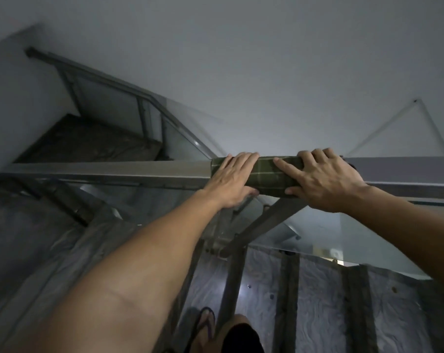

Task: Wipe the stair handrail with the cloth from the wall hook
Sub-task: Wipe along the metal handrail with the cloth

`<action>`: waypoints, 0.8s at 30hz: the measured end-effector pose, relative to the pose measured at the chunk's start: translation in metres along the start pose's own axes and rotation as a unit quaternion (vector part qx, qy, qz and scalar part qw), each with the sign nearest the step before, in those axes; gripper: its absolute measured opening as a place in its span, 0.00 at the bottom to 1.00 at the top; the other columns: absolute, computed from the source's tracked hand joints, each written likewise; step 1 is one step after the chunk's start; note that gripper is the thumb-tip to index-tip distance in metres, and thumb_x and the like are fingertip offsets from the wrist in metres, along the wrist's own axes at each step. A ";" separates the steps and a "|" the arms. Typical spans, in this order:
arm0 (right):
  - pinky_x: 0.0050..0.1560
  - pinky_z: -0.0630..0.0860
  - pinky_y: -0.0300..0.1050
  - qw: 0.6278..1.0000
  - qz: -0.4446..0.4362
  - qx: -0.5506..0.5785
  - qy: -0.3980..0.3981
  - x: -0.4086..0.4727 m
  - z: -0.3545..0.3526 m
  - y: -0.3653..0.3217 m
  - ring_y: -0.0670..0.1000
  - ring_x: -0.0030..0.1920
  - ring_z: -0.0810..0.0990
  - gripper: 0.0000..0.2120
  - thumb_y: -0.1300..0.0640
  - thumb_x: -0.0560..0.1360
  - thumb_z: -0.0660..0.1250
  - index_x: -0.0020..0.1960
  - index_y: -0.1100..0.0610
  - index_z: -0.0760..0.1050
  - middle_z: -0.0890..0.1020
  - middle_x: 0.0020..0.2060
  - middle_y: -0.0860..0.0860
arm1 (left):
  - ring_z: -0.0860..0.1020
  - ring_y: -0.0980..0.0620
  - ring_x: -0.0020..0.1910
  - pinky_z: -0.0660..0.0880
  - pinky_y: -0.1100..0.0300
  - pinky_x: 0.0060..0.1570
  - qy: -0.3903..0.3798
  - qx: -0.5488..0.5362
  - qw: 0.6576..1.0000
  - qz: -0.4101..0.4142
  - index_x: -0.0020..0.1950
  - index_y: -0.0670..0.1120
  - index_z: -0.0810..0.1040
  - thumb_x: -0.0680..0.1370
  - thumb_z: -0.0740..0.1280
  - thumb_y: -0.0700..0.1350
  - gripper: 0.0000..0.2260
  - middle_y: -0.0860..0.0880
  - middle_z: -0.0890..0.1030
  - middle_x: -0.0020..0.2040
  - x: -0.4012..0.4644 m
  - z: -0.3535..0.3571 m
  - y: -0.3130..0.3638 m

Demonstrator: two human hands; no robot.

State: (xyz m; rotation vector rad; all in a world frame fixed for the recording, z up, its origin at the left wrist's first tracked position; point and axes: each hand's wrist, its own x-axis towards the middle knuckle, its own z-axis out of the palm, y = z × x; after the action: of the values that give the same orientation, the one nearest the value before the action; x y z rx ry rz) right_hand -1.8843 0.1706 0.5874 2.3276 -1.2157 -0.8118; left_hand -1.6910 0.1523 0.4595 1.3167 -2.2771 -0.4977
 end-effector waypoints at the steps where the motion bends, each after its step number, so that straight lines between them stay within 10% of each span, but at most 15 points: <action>1: 0.59 0.69 0.56 1.000 -0.003 -0.003 0.004 0.009 -0.001 -0.008 0.61 0.57 0.73 0.34 0.34 0.74 0.40 0.75 0.47 0.39 0.70 0.63 0.61 | 0.55 0.47 0.76 0.47 0.49 0.76 0.010 0.004 1.000 0.006 0.76 0.43 0.50 0.74 0.68 0.52 0.38 0.44 0.58 0.77 -0.007 0.001 -0.013; 24: 0.53 0.72 0.56 0.995 -0.070 0.013 0.070 0.236 -0.031 -0.238 0.62 0.51 0.76 0.31 0.39 0.77 0.46 0.75 0.53 0.47 0.75 0.55 0.64 | 0.57 0.43 0.76 0.51 0.43 0.75 0.050 -0.039 0.997 -0.034 0.76 0.46 0.59 0.73 0.69 0.39 0.33 0.40 0.62 0.76 -0.127 0.001 -0.334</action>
State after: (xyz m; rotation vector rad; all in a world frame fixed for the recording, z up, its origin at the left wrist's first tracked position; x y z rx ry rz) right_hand -1.6121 0.1063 0.3999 2.4669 -1.0184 -0.6673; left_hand -1.3989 0.1045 0.2588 1.3537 -2.1174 -0.5267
